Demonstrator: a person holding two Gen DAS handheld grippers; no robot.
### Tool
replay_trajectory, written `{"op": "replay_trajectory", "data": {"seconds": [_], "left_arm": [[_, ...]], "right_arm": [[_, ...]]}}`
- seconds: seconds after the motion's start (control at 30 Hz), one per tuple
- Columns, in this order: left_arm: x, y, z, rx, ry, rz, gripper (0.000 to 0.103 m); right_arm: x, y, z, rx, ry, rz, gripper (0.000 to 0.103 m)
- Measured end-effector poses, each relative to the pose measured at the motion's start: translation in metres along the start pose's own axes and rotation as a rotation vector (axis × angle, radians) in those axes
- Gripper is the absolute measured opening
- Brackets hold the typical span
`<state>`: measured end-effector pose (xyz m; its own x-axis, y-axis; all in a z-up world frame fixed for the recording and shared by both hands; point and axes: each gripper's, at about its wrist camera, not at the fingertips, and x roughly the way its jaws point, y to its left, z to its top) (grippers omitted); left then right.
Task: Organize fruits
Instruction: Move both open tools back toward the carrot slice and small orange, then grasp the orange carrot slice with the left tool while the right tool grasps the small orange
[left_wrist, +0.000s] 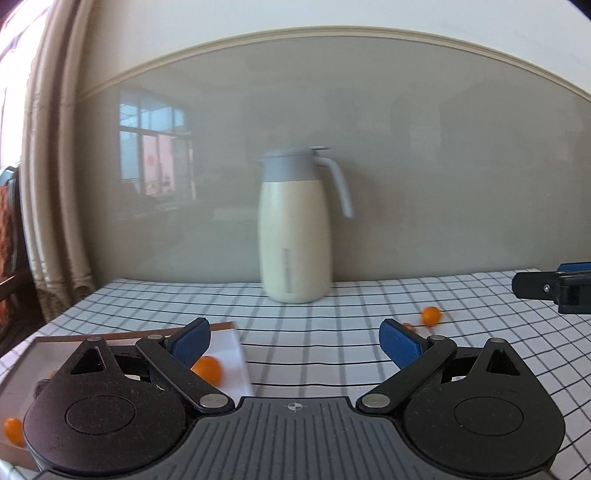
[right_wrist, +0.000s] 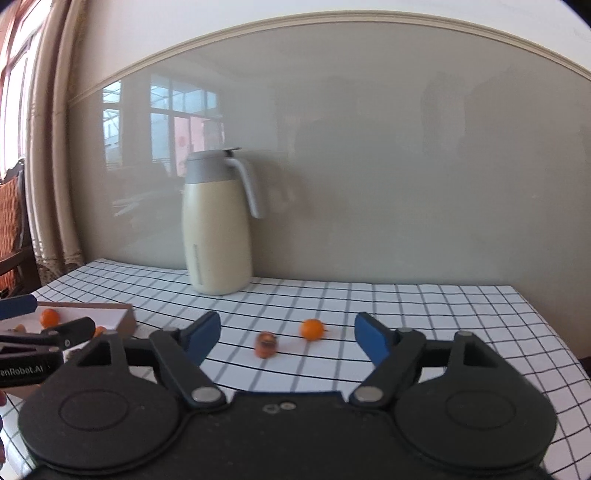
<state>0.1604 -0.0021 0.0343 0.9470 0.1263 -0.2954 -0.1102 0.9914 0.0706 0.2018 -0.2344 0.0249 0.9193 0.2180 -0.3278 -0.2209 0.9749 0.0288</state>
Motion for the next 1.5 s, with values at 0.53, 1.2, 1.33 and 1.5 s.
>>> {"op": "replay_trajectory", "data": {"seconds": [0.53, 1.2, 1.33, 1.5], "left_arm": [[0.024, -0.068, -0.008, 0.04, 0.018, -0.079, 0.098], [0.135, -0.115, -0.024, 0.047, 0.183, -0.113, 0.057], [0.155, -0.114, -0.025, 0.0, 0.219, -0.116, 0.055], [0.174, -0.114, -0.022, -0.017, 0.247, -0.135, 0.055]], "right_arm": [[0.014, -0.048, -0.011, 0.038, 0.039, -0.033, 0.05], [0.113, -0.067, -0.017, 0.026, 0.175, 0.005, 0.038], [0.133, -0.063, -0.023, 0.026, 0.207, 0.02, 0.038], [0.156, -0.057, -0.026, 0.025, 0.235, 0.038, 0.038]]}}
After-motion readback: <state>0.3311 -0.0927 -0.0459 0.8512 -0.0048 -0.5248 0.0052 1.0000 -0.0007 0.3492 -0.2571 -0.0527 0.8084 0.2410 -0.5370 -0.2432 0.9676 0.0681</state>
